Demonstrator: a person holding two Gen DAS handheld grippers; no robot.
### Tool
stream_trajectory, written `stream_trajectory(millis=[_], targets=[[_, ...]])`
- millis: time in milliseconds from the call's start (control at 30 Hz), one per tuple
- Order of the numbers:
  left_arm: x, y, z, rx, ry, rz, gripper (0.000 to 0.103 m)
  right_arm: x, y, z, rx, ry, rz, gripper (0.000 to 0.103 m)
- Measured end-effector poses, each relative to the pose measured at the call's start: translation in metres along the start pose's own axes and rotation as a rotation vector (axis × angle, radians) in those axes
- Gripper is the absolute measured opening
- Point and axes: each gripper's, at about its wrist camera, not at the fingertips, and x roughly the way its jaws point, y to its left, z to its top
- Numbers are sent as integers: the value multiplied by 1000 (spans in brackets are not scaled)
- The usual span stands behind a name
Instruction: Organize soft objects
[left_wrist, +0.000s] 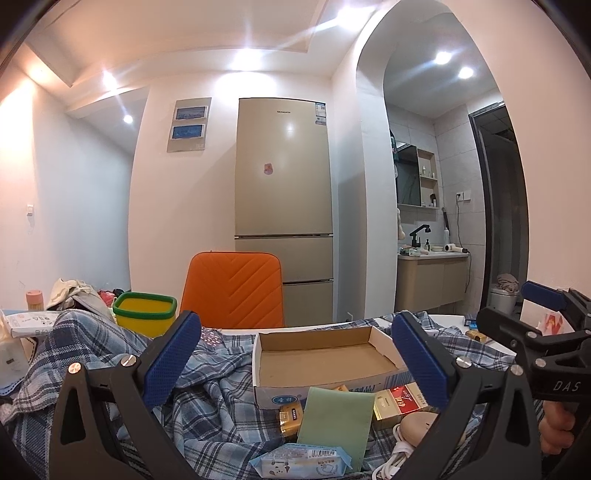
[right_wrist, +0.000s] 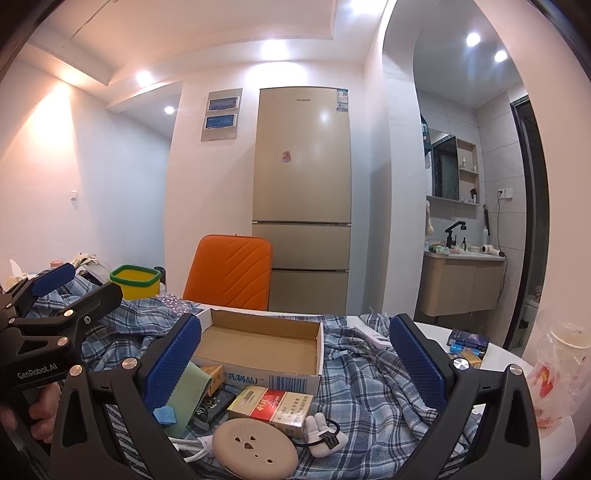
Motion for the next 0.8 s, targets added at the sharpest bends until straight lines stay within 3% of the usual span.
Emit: stream_trajectory(millis=[333,667,800], targets=[[-1,4,6,-10,18,1,103,1,2,1,-11,-5,23,103],[-5,2,20,-3,92,-42,99,17,-13,8,71,112,103,103],[3,1,19,-23,183,-72,99,26,-23,7,112,181,113,103]])
